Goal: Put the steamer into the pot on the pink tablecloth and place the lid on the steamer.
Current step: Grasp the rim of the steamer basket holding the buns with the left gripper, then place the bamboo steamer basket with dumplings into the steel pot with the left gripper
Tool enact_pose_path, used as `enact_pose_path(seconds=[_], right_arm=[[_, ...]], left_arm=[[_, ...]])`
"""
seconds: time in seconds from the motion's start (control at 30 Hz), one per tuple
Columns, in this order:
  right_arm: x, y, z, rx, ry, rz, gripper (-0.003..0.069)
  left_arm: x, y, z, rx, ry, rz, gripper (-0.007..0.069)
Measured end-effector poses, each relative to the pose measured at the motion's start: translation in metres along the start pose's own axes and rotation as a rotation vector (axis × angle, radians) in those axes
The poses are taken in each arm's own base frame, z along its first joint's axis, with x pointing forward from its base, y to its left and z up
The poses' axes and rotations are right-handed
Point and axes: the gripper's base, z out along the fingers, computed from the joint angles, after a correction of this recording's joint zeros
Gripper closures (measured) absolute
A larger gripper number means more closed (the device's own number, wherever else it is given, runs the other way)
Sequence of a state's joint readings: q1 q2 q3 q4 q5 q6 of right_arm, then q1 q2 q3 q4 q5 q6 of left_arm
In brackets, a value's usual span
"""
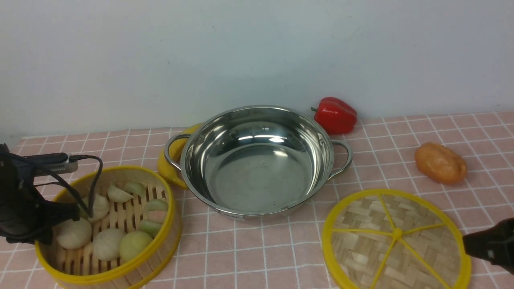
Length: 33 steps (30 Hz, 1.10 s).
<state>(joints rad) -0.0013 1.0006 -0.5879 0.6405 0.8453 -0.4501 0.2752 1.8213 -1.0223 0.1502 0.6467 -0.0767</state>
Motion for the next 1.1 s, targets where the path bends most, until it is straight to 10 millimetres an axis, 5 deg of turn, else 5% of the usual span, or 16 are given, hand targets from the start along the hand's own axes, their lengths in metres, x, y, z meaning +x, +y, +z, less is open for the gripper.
enact_pose_path(seconds=[0.3,0.4,0.57,0.73,0.83,0.87,0.93,1.1], right_arm=[[0.003,0.002,0.000,-0.019,0.034,0.002,0.0416],[0.004,0.002,0.000,-0.022,0.040,0.002,0.0416],[0.004,0.002,0.000,-0.023,0.042,0.002,0.0416],[0.004,0.002,0.000,-0.023,0.042,0.002,0.0416],[0.004,0.002,0.000,-0.023,0.042,0.002,0.0416],[0.004,0.002,0.000,-0.023,0.042,0.002,0.0416],[0.004,0.002,0.000,-0.024,0.041,0.005,0.0416],[0.004,0.002,0.000,-0.024,0.041,0.017,0.0416]], left_arm=[[-0.026,0.040,-0.033,-0.047,0.048,-0.089,0.0593],[-0.040,0.062,-0.062,-0.083,0.019,-0.109,0.0593],[-0.057,0.059,-0.106,0.000,-0.036,-0.095,0.0593],[-0.079,0.020,-0.142,0.145,-0.130,0.000,0.0593],[-0.090,-0.034,-0.169,0.244,-0.223,0.123,0.0593],[-0.090,-0.035,-0.170,0.247,-0.227,0.122,0.0593],[-0.093,-0.085,-0.181,0.309,-0.267,0.224,0.0593],[-0.095,-0.166,-0.173,0.384,-0.262,0.348,0.0593]])
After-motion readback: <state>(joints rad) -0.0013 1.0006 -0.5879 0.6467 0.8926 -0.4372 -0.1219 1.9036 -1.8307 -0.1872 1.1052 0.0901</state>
